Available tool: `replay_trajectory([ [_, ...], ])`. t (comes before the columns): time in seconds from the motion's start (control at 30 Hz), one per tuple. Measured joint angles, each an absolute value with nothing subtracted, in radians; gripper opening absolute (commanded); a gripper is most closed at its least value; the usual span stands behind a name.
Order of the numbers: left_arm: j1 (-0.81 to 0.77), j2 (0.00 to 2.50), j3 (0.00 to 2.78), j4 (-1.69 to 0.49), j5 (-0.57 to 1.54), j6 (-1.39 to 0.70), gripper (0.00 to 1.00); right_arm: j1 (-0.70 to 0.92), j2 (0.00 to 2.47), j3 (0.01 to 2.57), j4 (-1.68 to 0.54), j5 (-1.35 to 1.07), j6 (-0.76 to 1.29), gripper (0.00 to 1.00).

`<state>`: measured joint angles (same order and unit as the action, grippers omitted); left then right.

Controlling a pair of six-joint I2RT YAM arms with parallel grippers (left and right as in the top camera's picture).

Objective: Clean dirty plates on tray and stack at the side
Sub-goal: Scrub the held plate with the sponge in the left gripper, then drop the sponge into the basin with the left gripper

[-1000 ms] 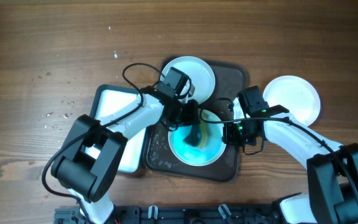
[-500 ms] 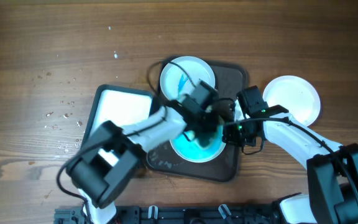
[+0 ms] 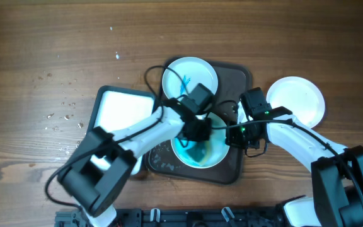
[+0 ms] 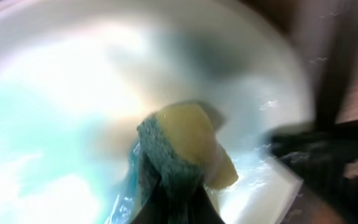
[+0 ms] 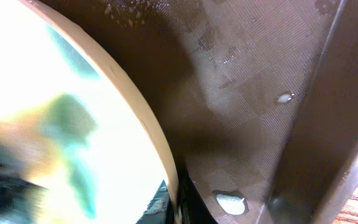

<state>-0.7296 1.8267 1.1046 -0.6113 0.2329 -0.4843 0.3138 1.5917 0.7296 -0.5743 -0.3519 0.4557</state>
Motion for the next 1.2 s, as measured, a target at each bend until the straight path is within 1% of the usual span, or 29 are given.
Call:
replay_trajectory([
  [0.13,-0.657,1.772,1.095,-0.707,0.086,-0.402,0.04,0.314,1.592,0.73,-0.573,-0.352,0.455,0.04],
  [0.27,-0.621,1.748,1.093,-0.684,0.054,-0.356,0.04,0.314,1.592,0.73,-0.564,-0.352,0.456,0.04],
  [0.33,-0.627,1.749,1.089,-0.646,0.061,-0.348,0.04,0.314,1.592,0.73,-0.563,-0.352,0.456,0.04],
  [0.4,-0.651,1.756,1.071,-0.55,0.08,-0.353,0.04,0.314,1.592,0.73,-0.563,-0.352,0.456,0.04],
  [0.57,-0.742,1.836,1.052,-0.4,0.117,-0.4,0.04,0.313,1.592,0.73,-0.564,-0.351,0.456,0.04],
  [0.63,-0.745,1.849,1.05,-0.347,0.176,-0.41,0.04,0.313,1.592,0.73,-0.565,-0.35,0.456,0.04],
  [0.73,-0.745,1.88,1.042,-0.228,0.371,-0.425,0.04,0.313,1.592,0.73,-0.565,-0.348,0.456,0.04],
  [0.83,-0.746,1.891,1.037,-0.197,0.516,-0.44,0.04,0.313,1.592,0.73,-0.565,-0.348,0.456,0.04],
  [0.93,-0.739,1.891,1.039,-0.225,0.578,-0.452,0.04,0.313,1.592,0.73,-0.566,-0.348,0.456,0.04],
  [1.0,-0.713,1.884,1.039,-0.3,0.608,-0.455,0.04,0.313,1.592,0.73,-0.566,-0.348,0.456,0.04],
  [1.07,-0.648,1.829,1.032,-0.411,0.605,-0.454,0.04,0.313,1.592,0.73,-0.567,-0.348,0.456,0.04],
  [1.1,-0.617,1.789,1.029,-0.472,0.592,-0.448,0.04,0.313,1.592,0.73,-0.567,-0.348,0.456,0.04],
  [1.13,-0.577,1.716,1.023,-0.555,0.57,-0.437,0.04,0.313,1.592,0.73,-0.567,-0.347,0.456,0.04],
  [1.2,-0.503,1.544,1.023,-0.645,0.511,-0.416,0.04,0.313,1.592,0.731,-0.567,-0.347,0.456,0.04],
])
